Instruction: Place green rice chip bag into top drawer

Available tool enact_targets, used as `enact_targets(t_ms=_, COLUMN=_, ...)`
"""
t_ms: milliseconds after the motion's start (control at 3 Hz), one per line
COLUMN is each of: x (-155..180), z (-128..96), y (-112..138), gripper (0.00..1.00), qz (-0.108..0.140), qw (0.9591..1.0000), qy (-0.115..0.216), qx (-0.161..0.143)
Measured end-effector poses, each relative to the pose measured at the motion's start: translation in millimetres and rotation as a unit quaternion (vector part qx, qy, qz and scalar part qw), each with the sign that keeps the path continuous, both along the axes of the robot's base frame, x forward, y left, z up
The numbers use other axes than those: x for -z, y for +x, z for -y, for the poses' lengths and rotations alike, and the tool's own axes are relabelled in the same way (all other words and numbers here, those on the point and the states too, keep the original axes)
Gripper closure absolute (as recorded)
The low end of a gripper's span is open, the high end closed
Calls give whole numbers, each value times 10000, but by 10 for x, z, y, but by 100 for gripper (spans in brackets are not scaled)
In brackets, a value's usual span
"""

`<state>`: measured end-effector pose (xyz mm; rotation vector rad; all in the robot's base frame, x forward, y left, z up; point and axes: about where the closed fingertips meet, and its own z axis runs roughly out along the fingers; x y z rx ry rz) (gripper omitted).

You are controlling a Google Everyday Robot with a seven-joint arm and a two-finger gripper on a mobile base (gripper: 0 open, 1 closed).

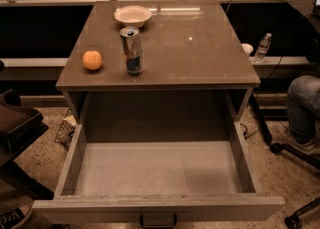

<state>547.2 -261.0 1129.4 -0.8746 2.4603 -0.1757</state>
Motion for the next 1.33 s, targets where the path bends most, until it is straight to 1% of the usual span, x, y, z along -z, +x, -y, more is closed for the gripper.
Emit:
enact_targets(t_ms=333, x=83, z=26, y=-20, gripper=100, qz=71, qw=9999, qy=86, qx=42)
enact_targets(t_ms=667, x=153, z=82, y=-17, gripper=100, qz=71, qw=9996, qy=253, qx=122)
enact_targets(t_ms=1000, x=196, z=190, y=-269, gripper=100, qz=249, qw=9948, qy=933, qx=322)
enact_targets(t_ms=1333, x=435, z=314, y=-796, gripper=100, qz=461, qw=9792, qy=1903, qx=541)
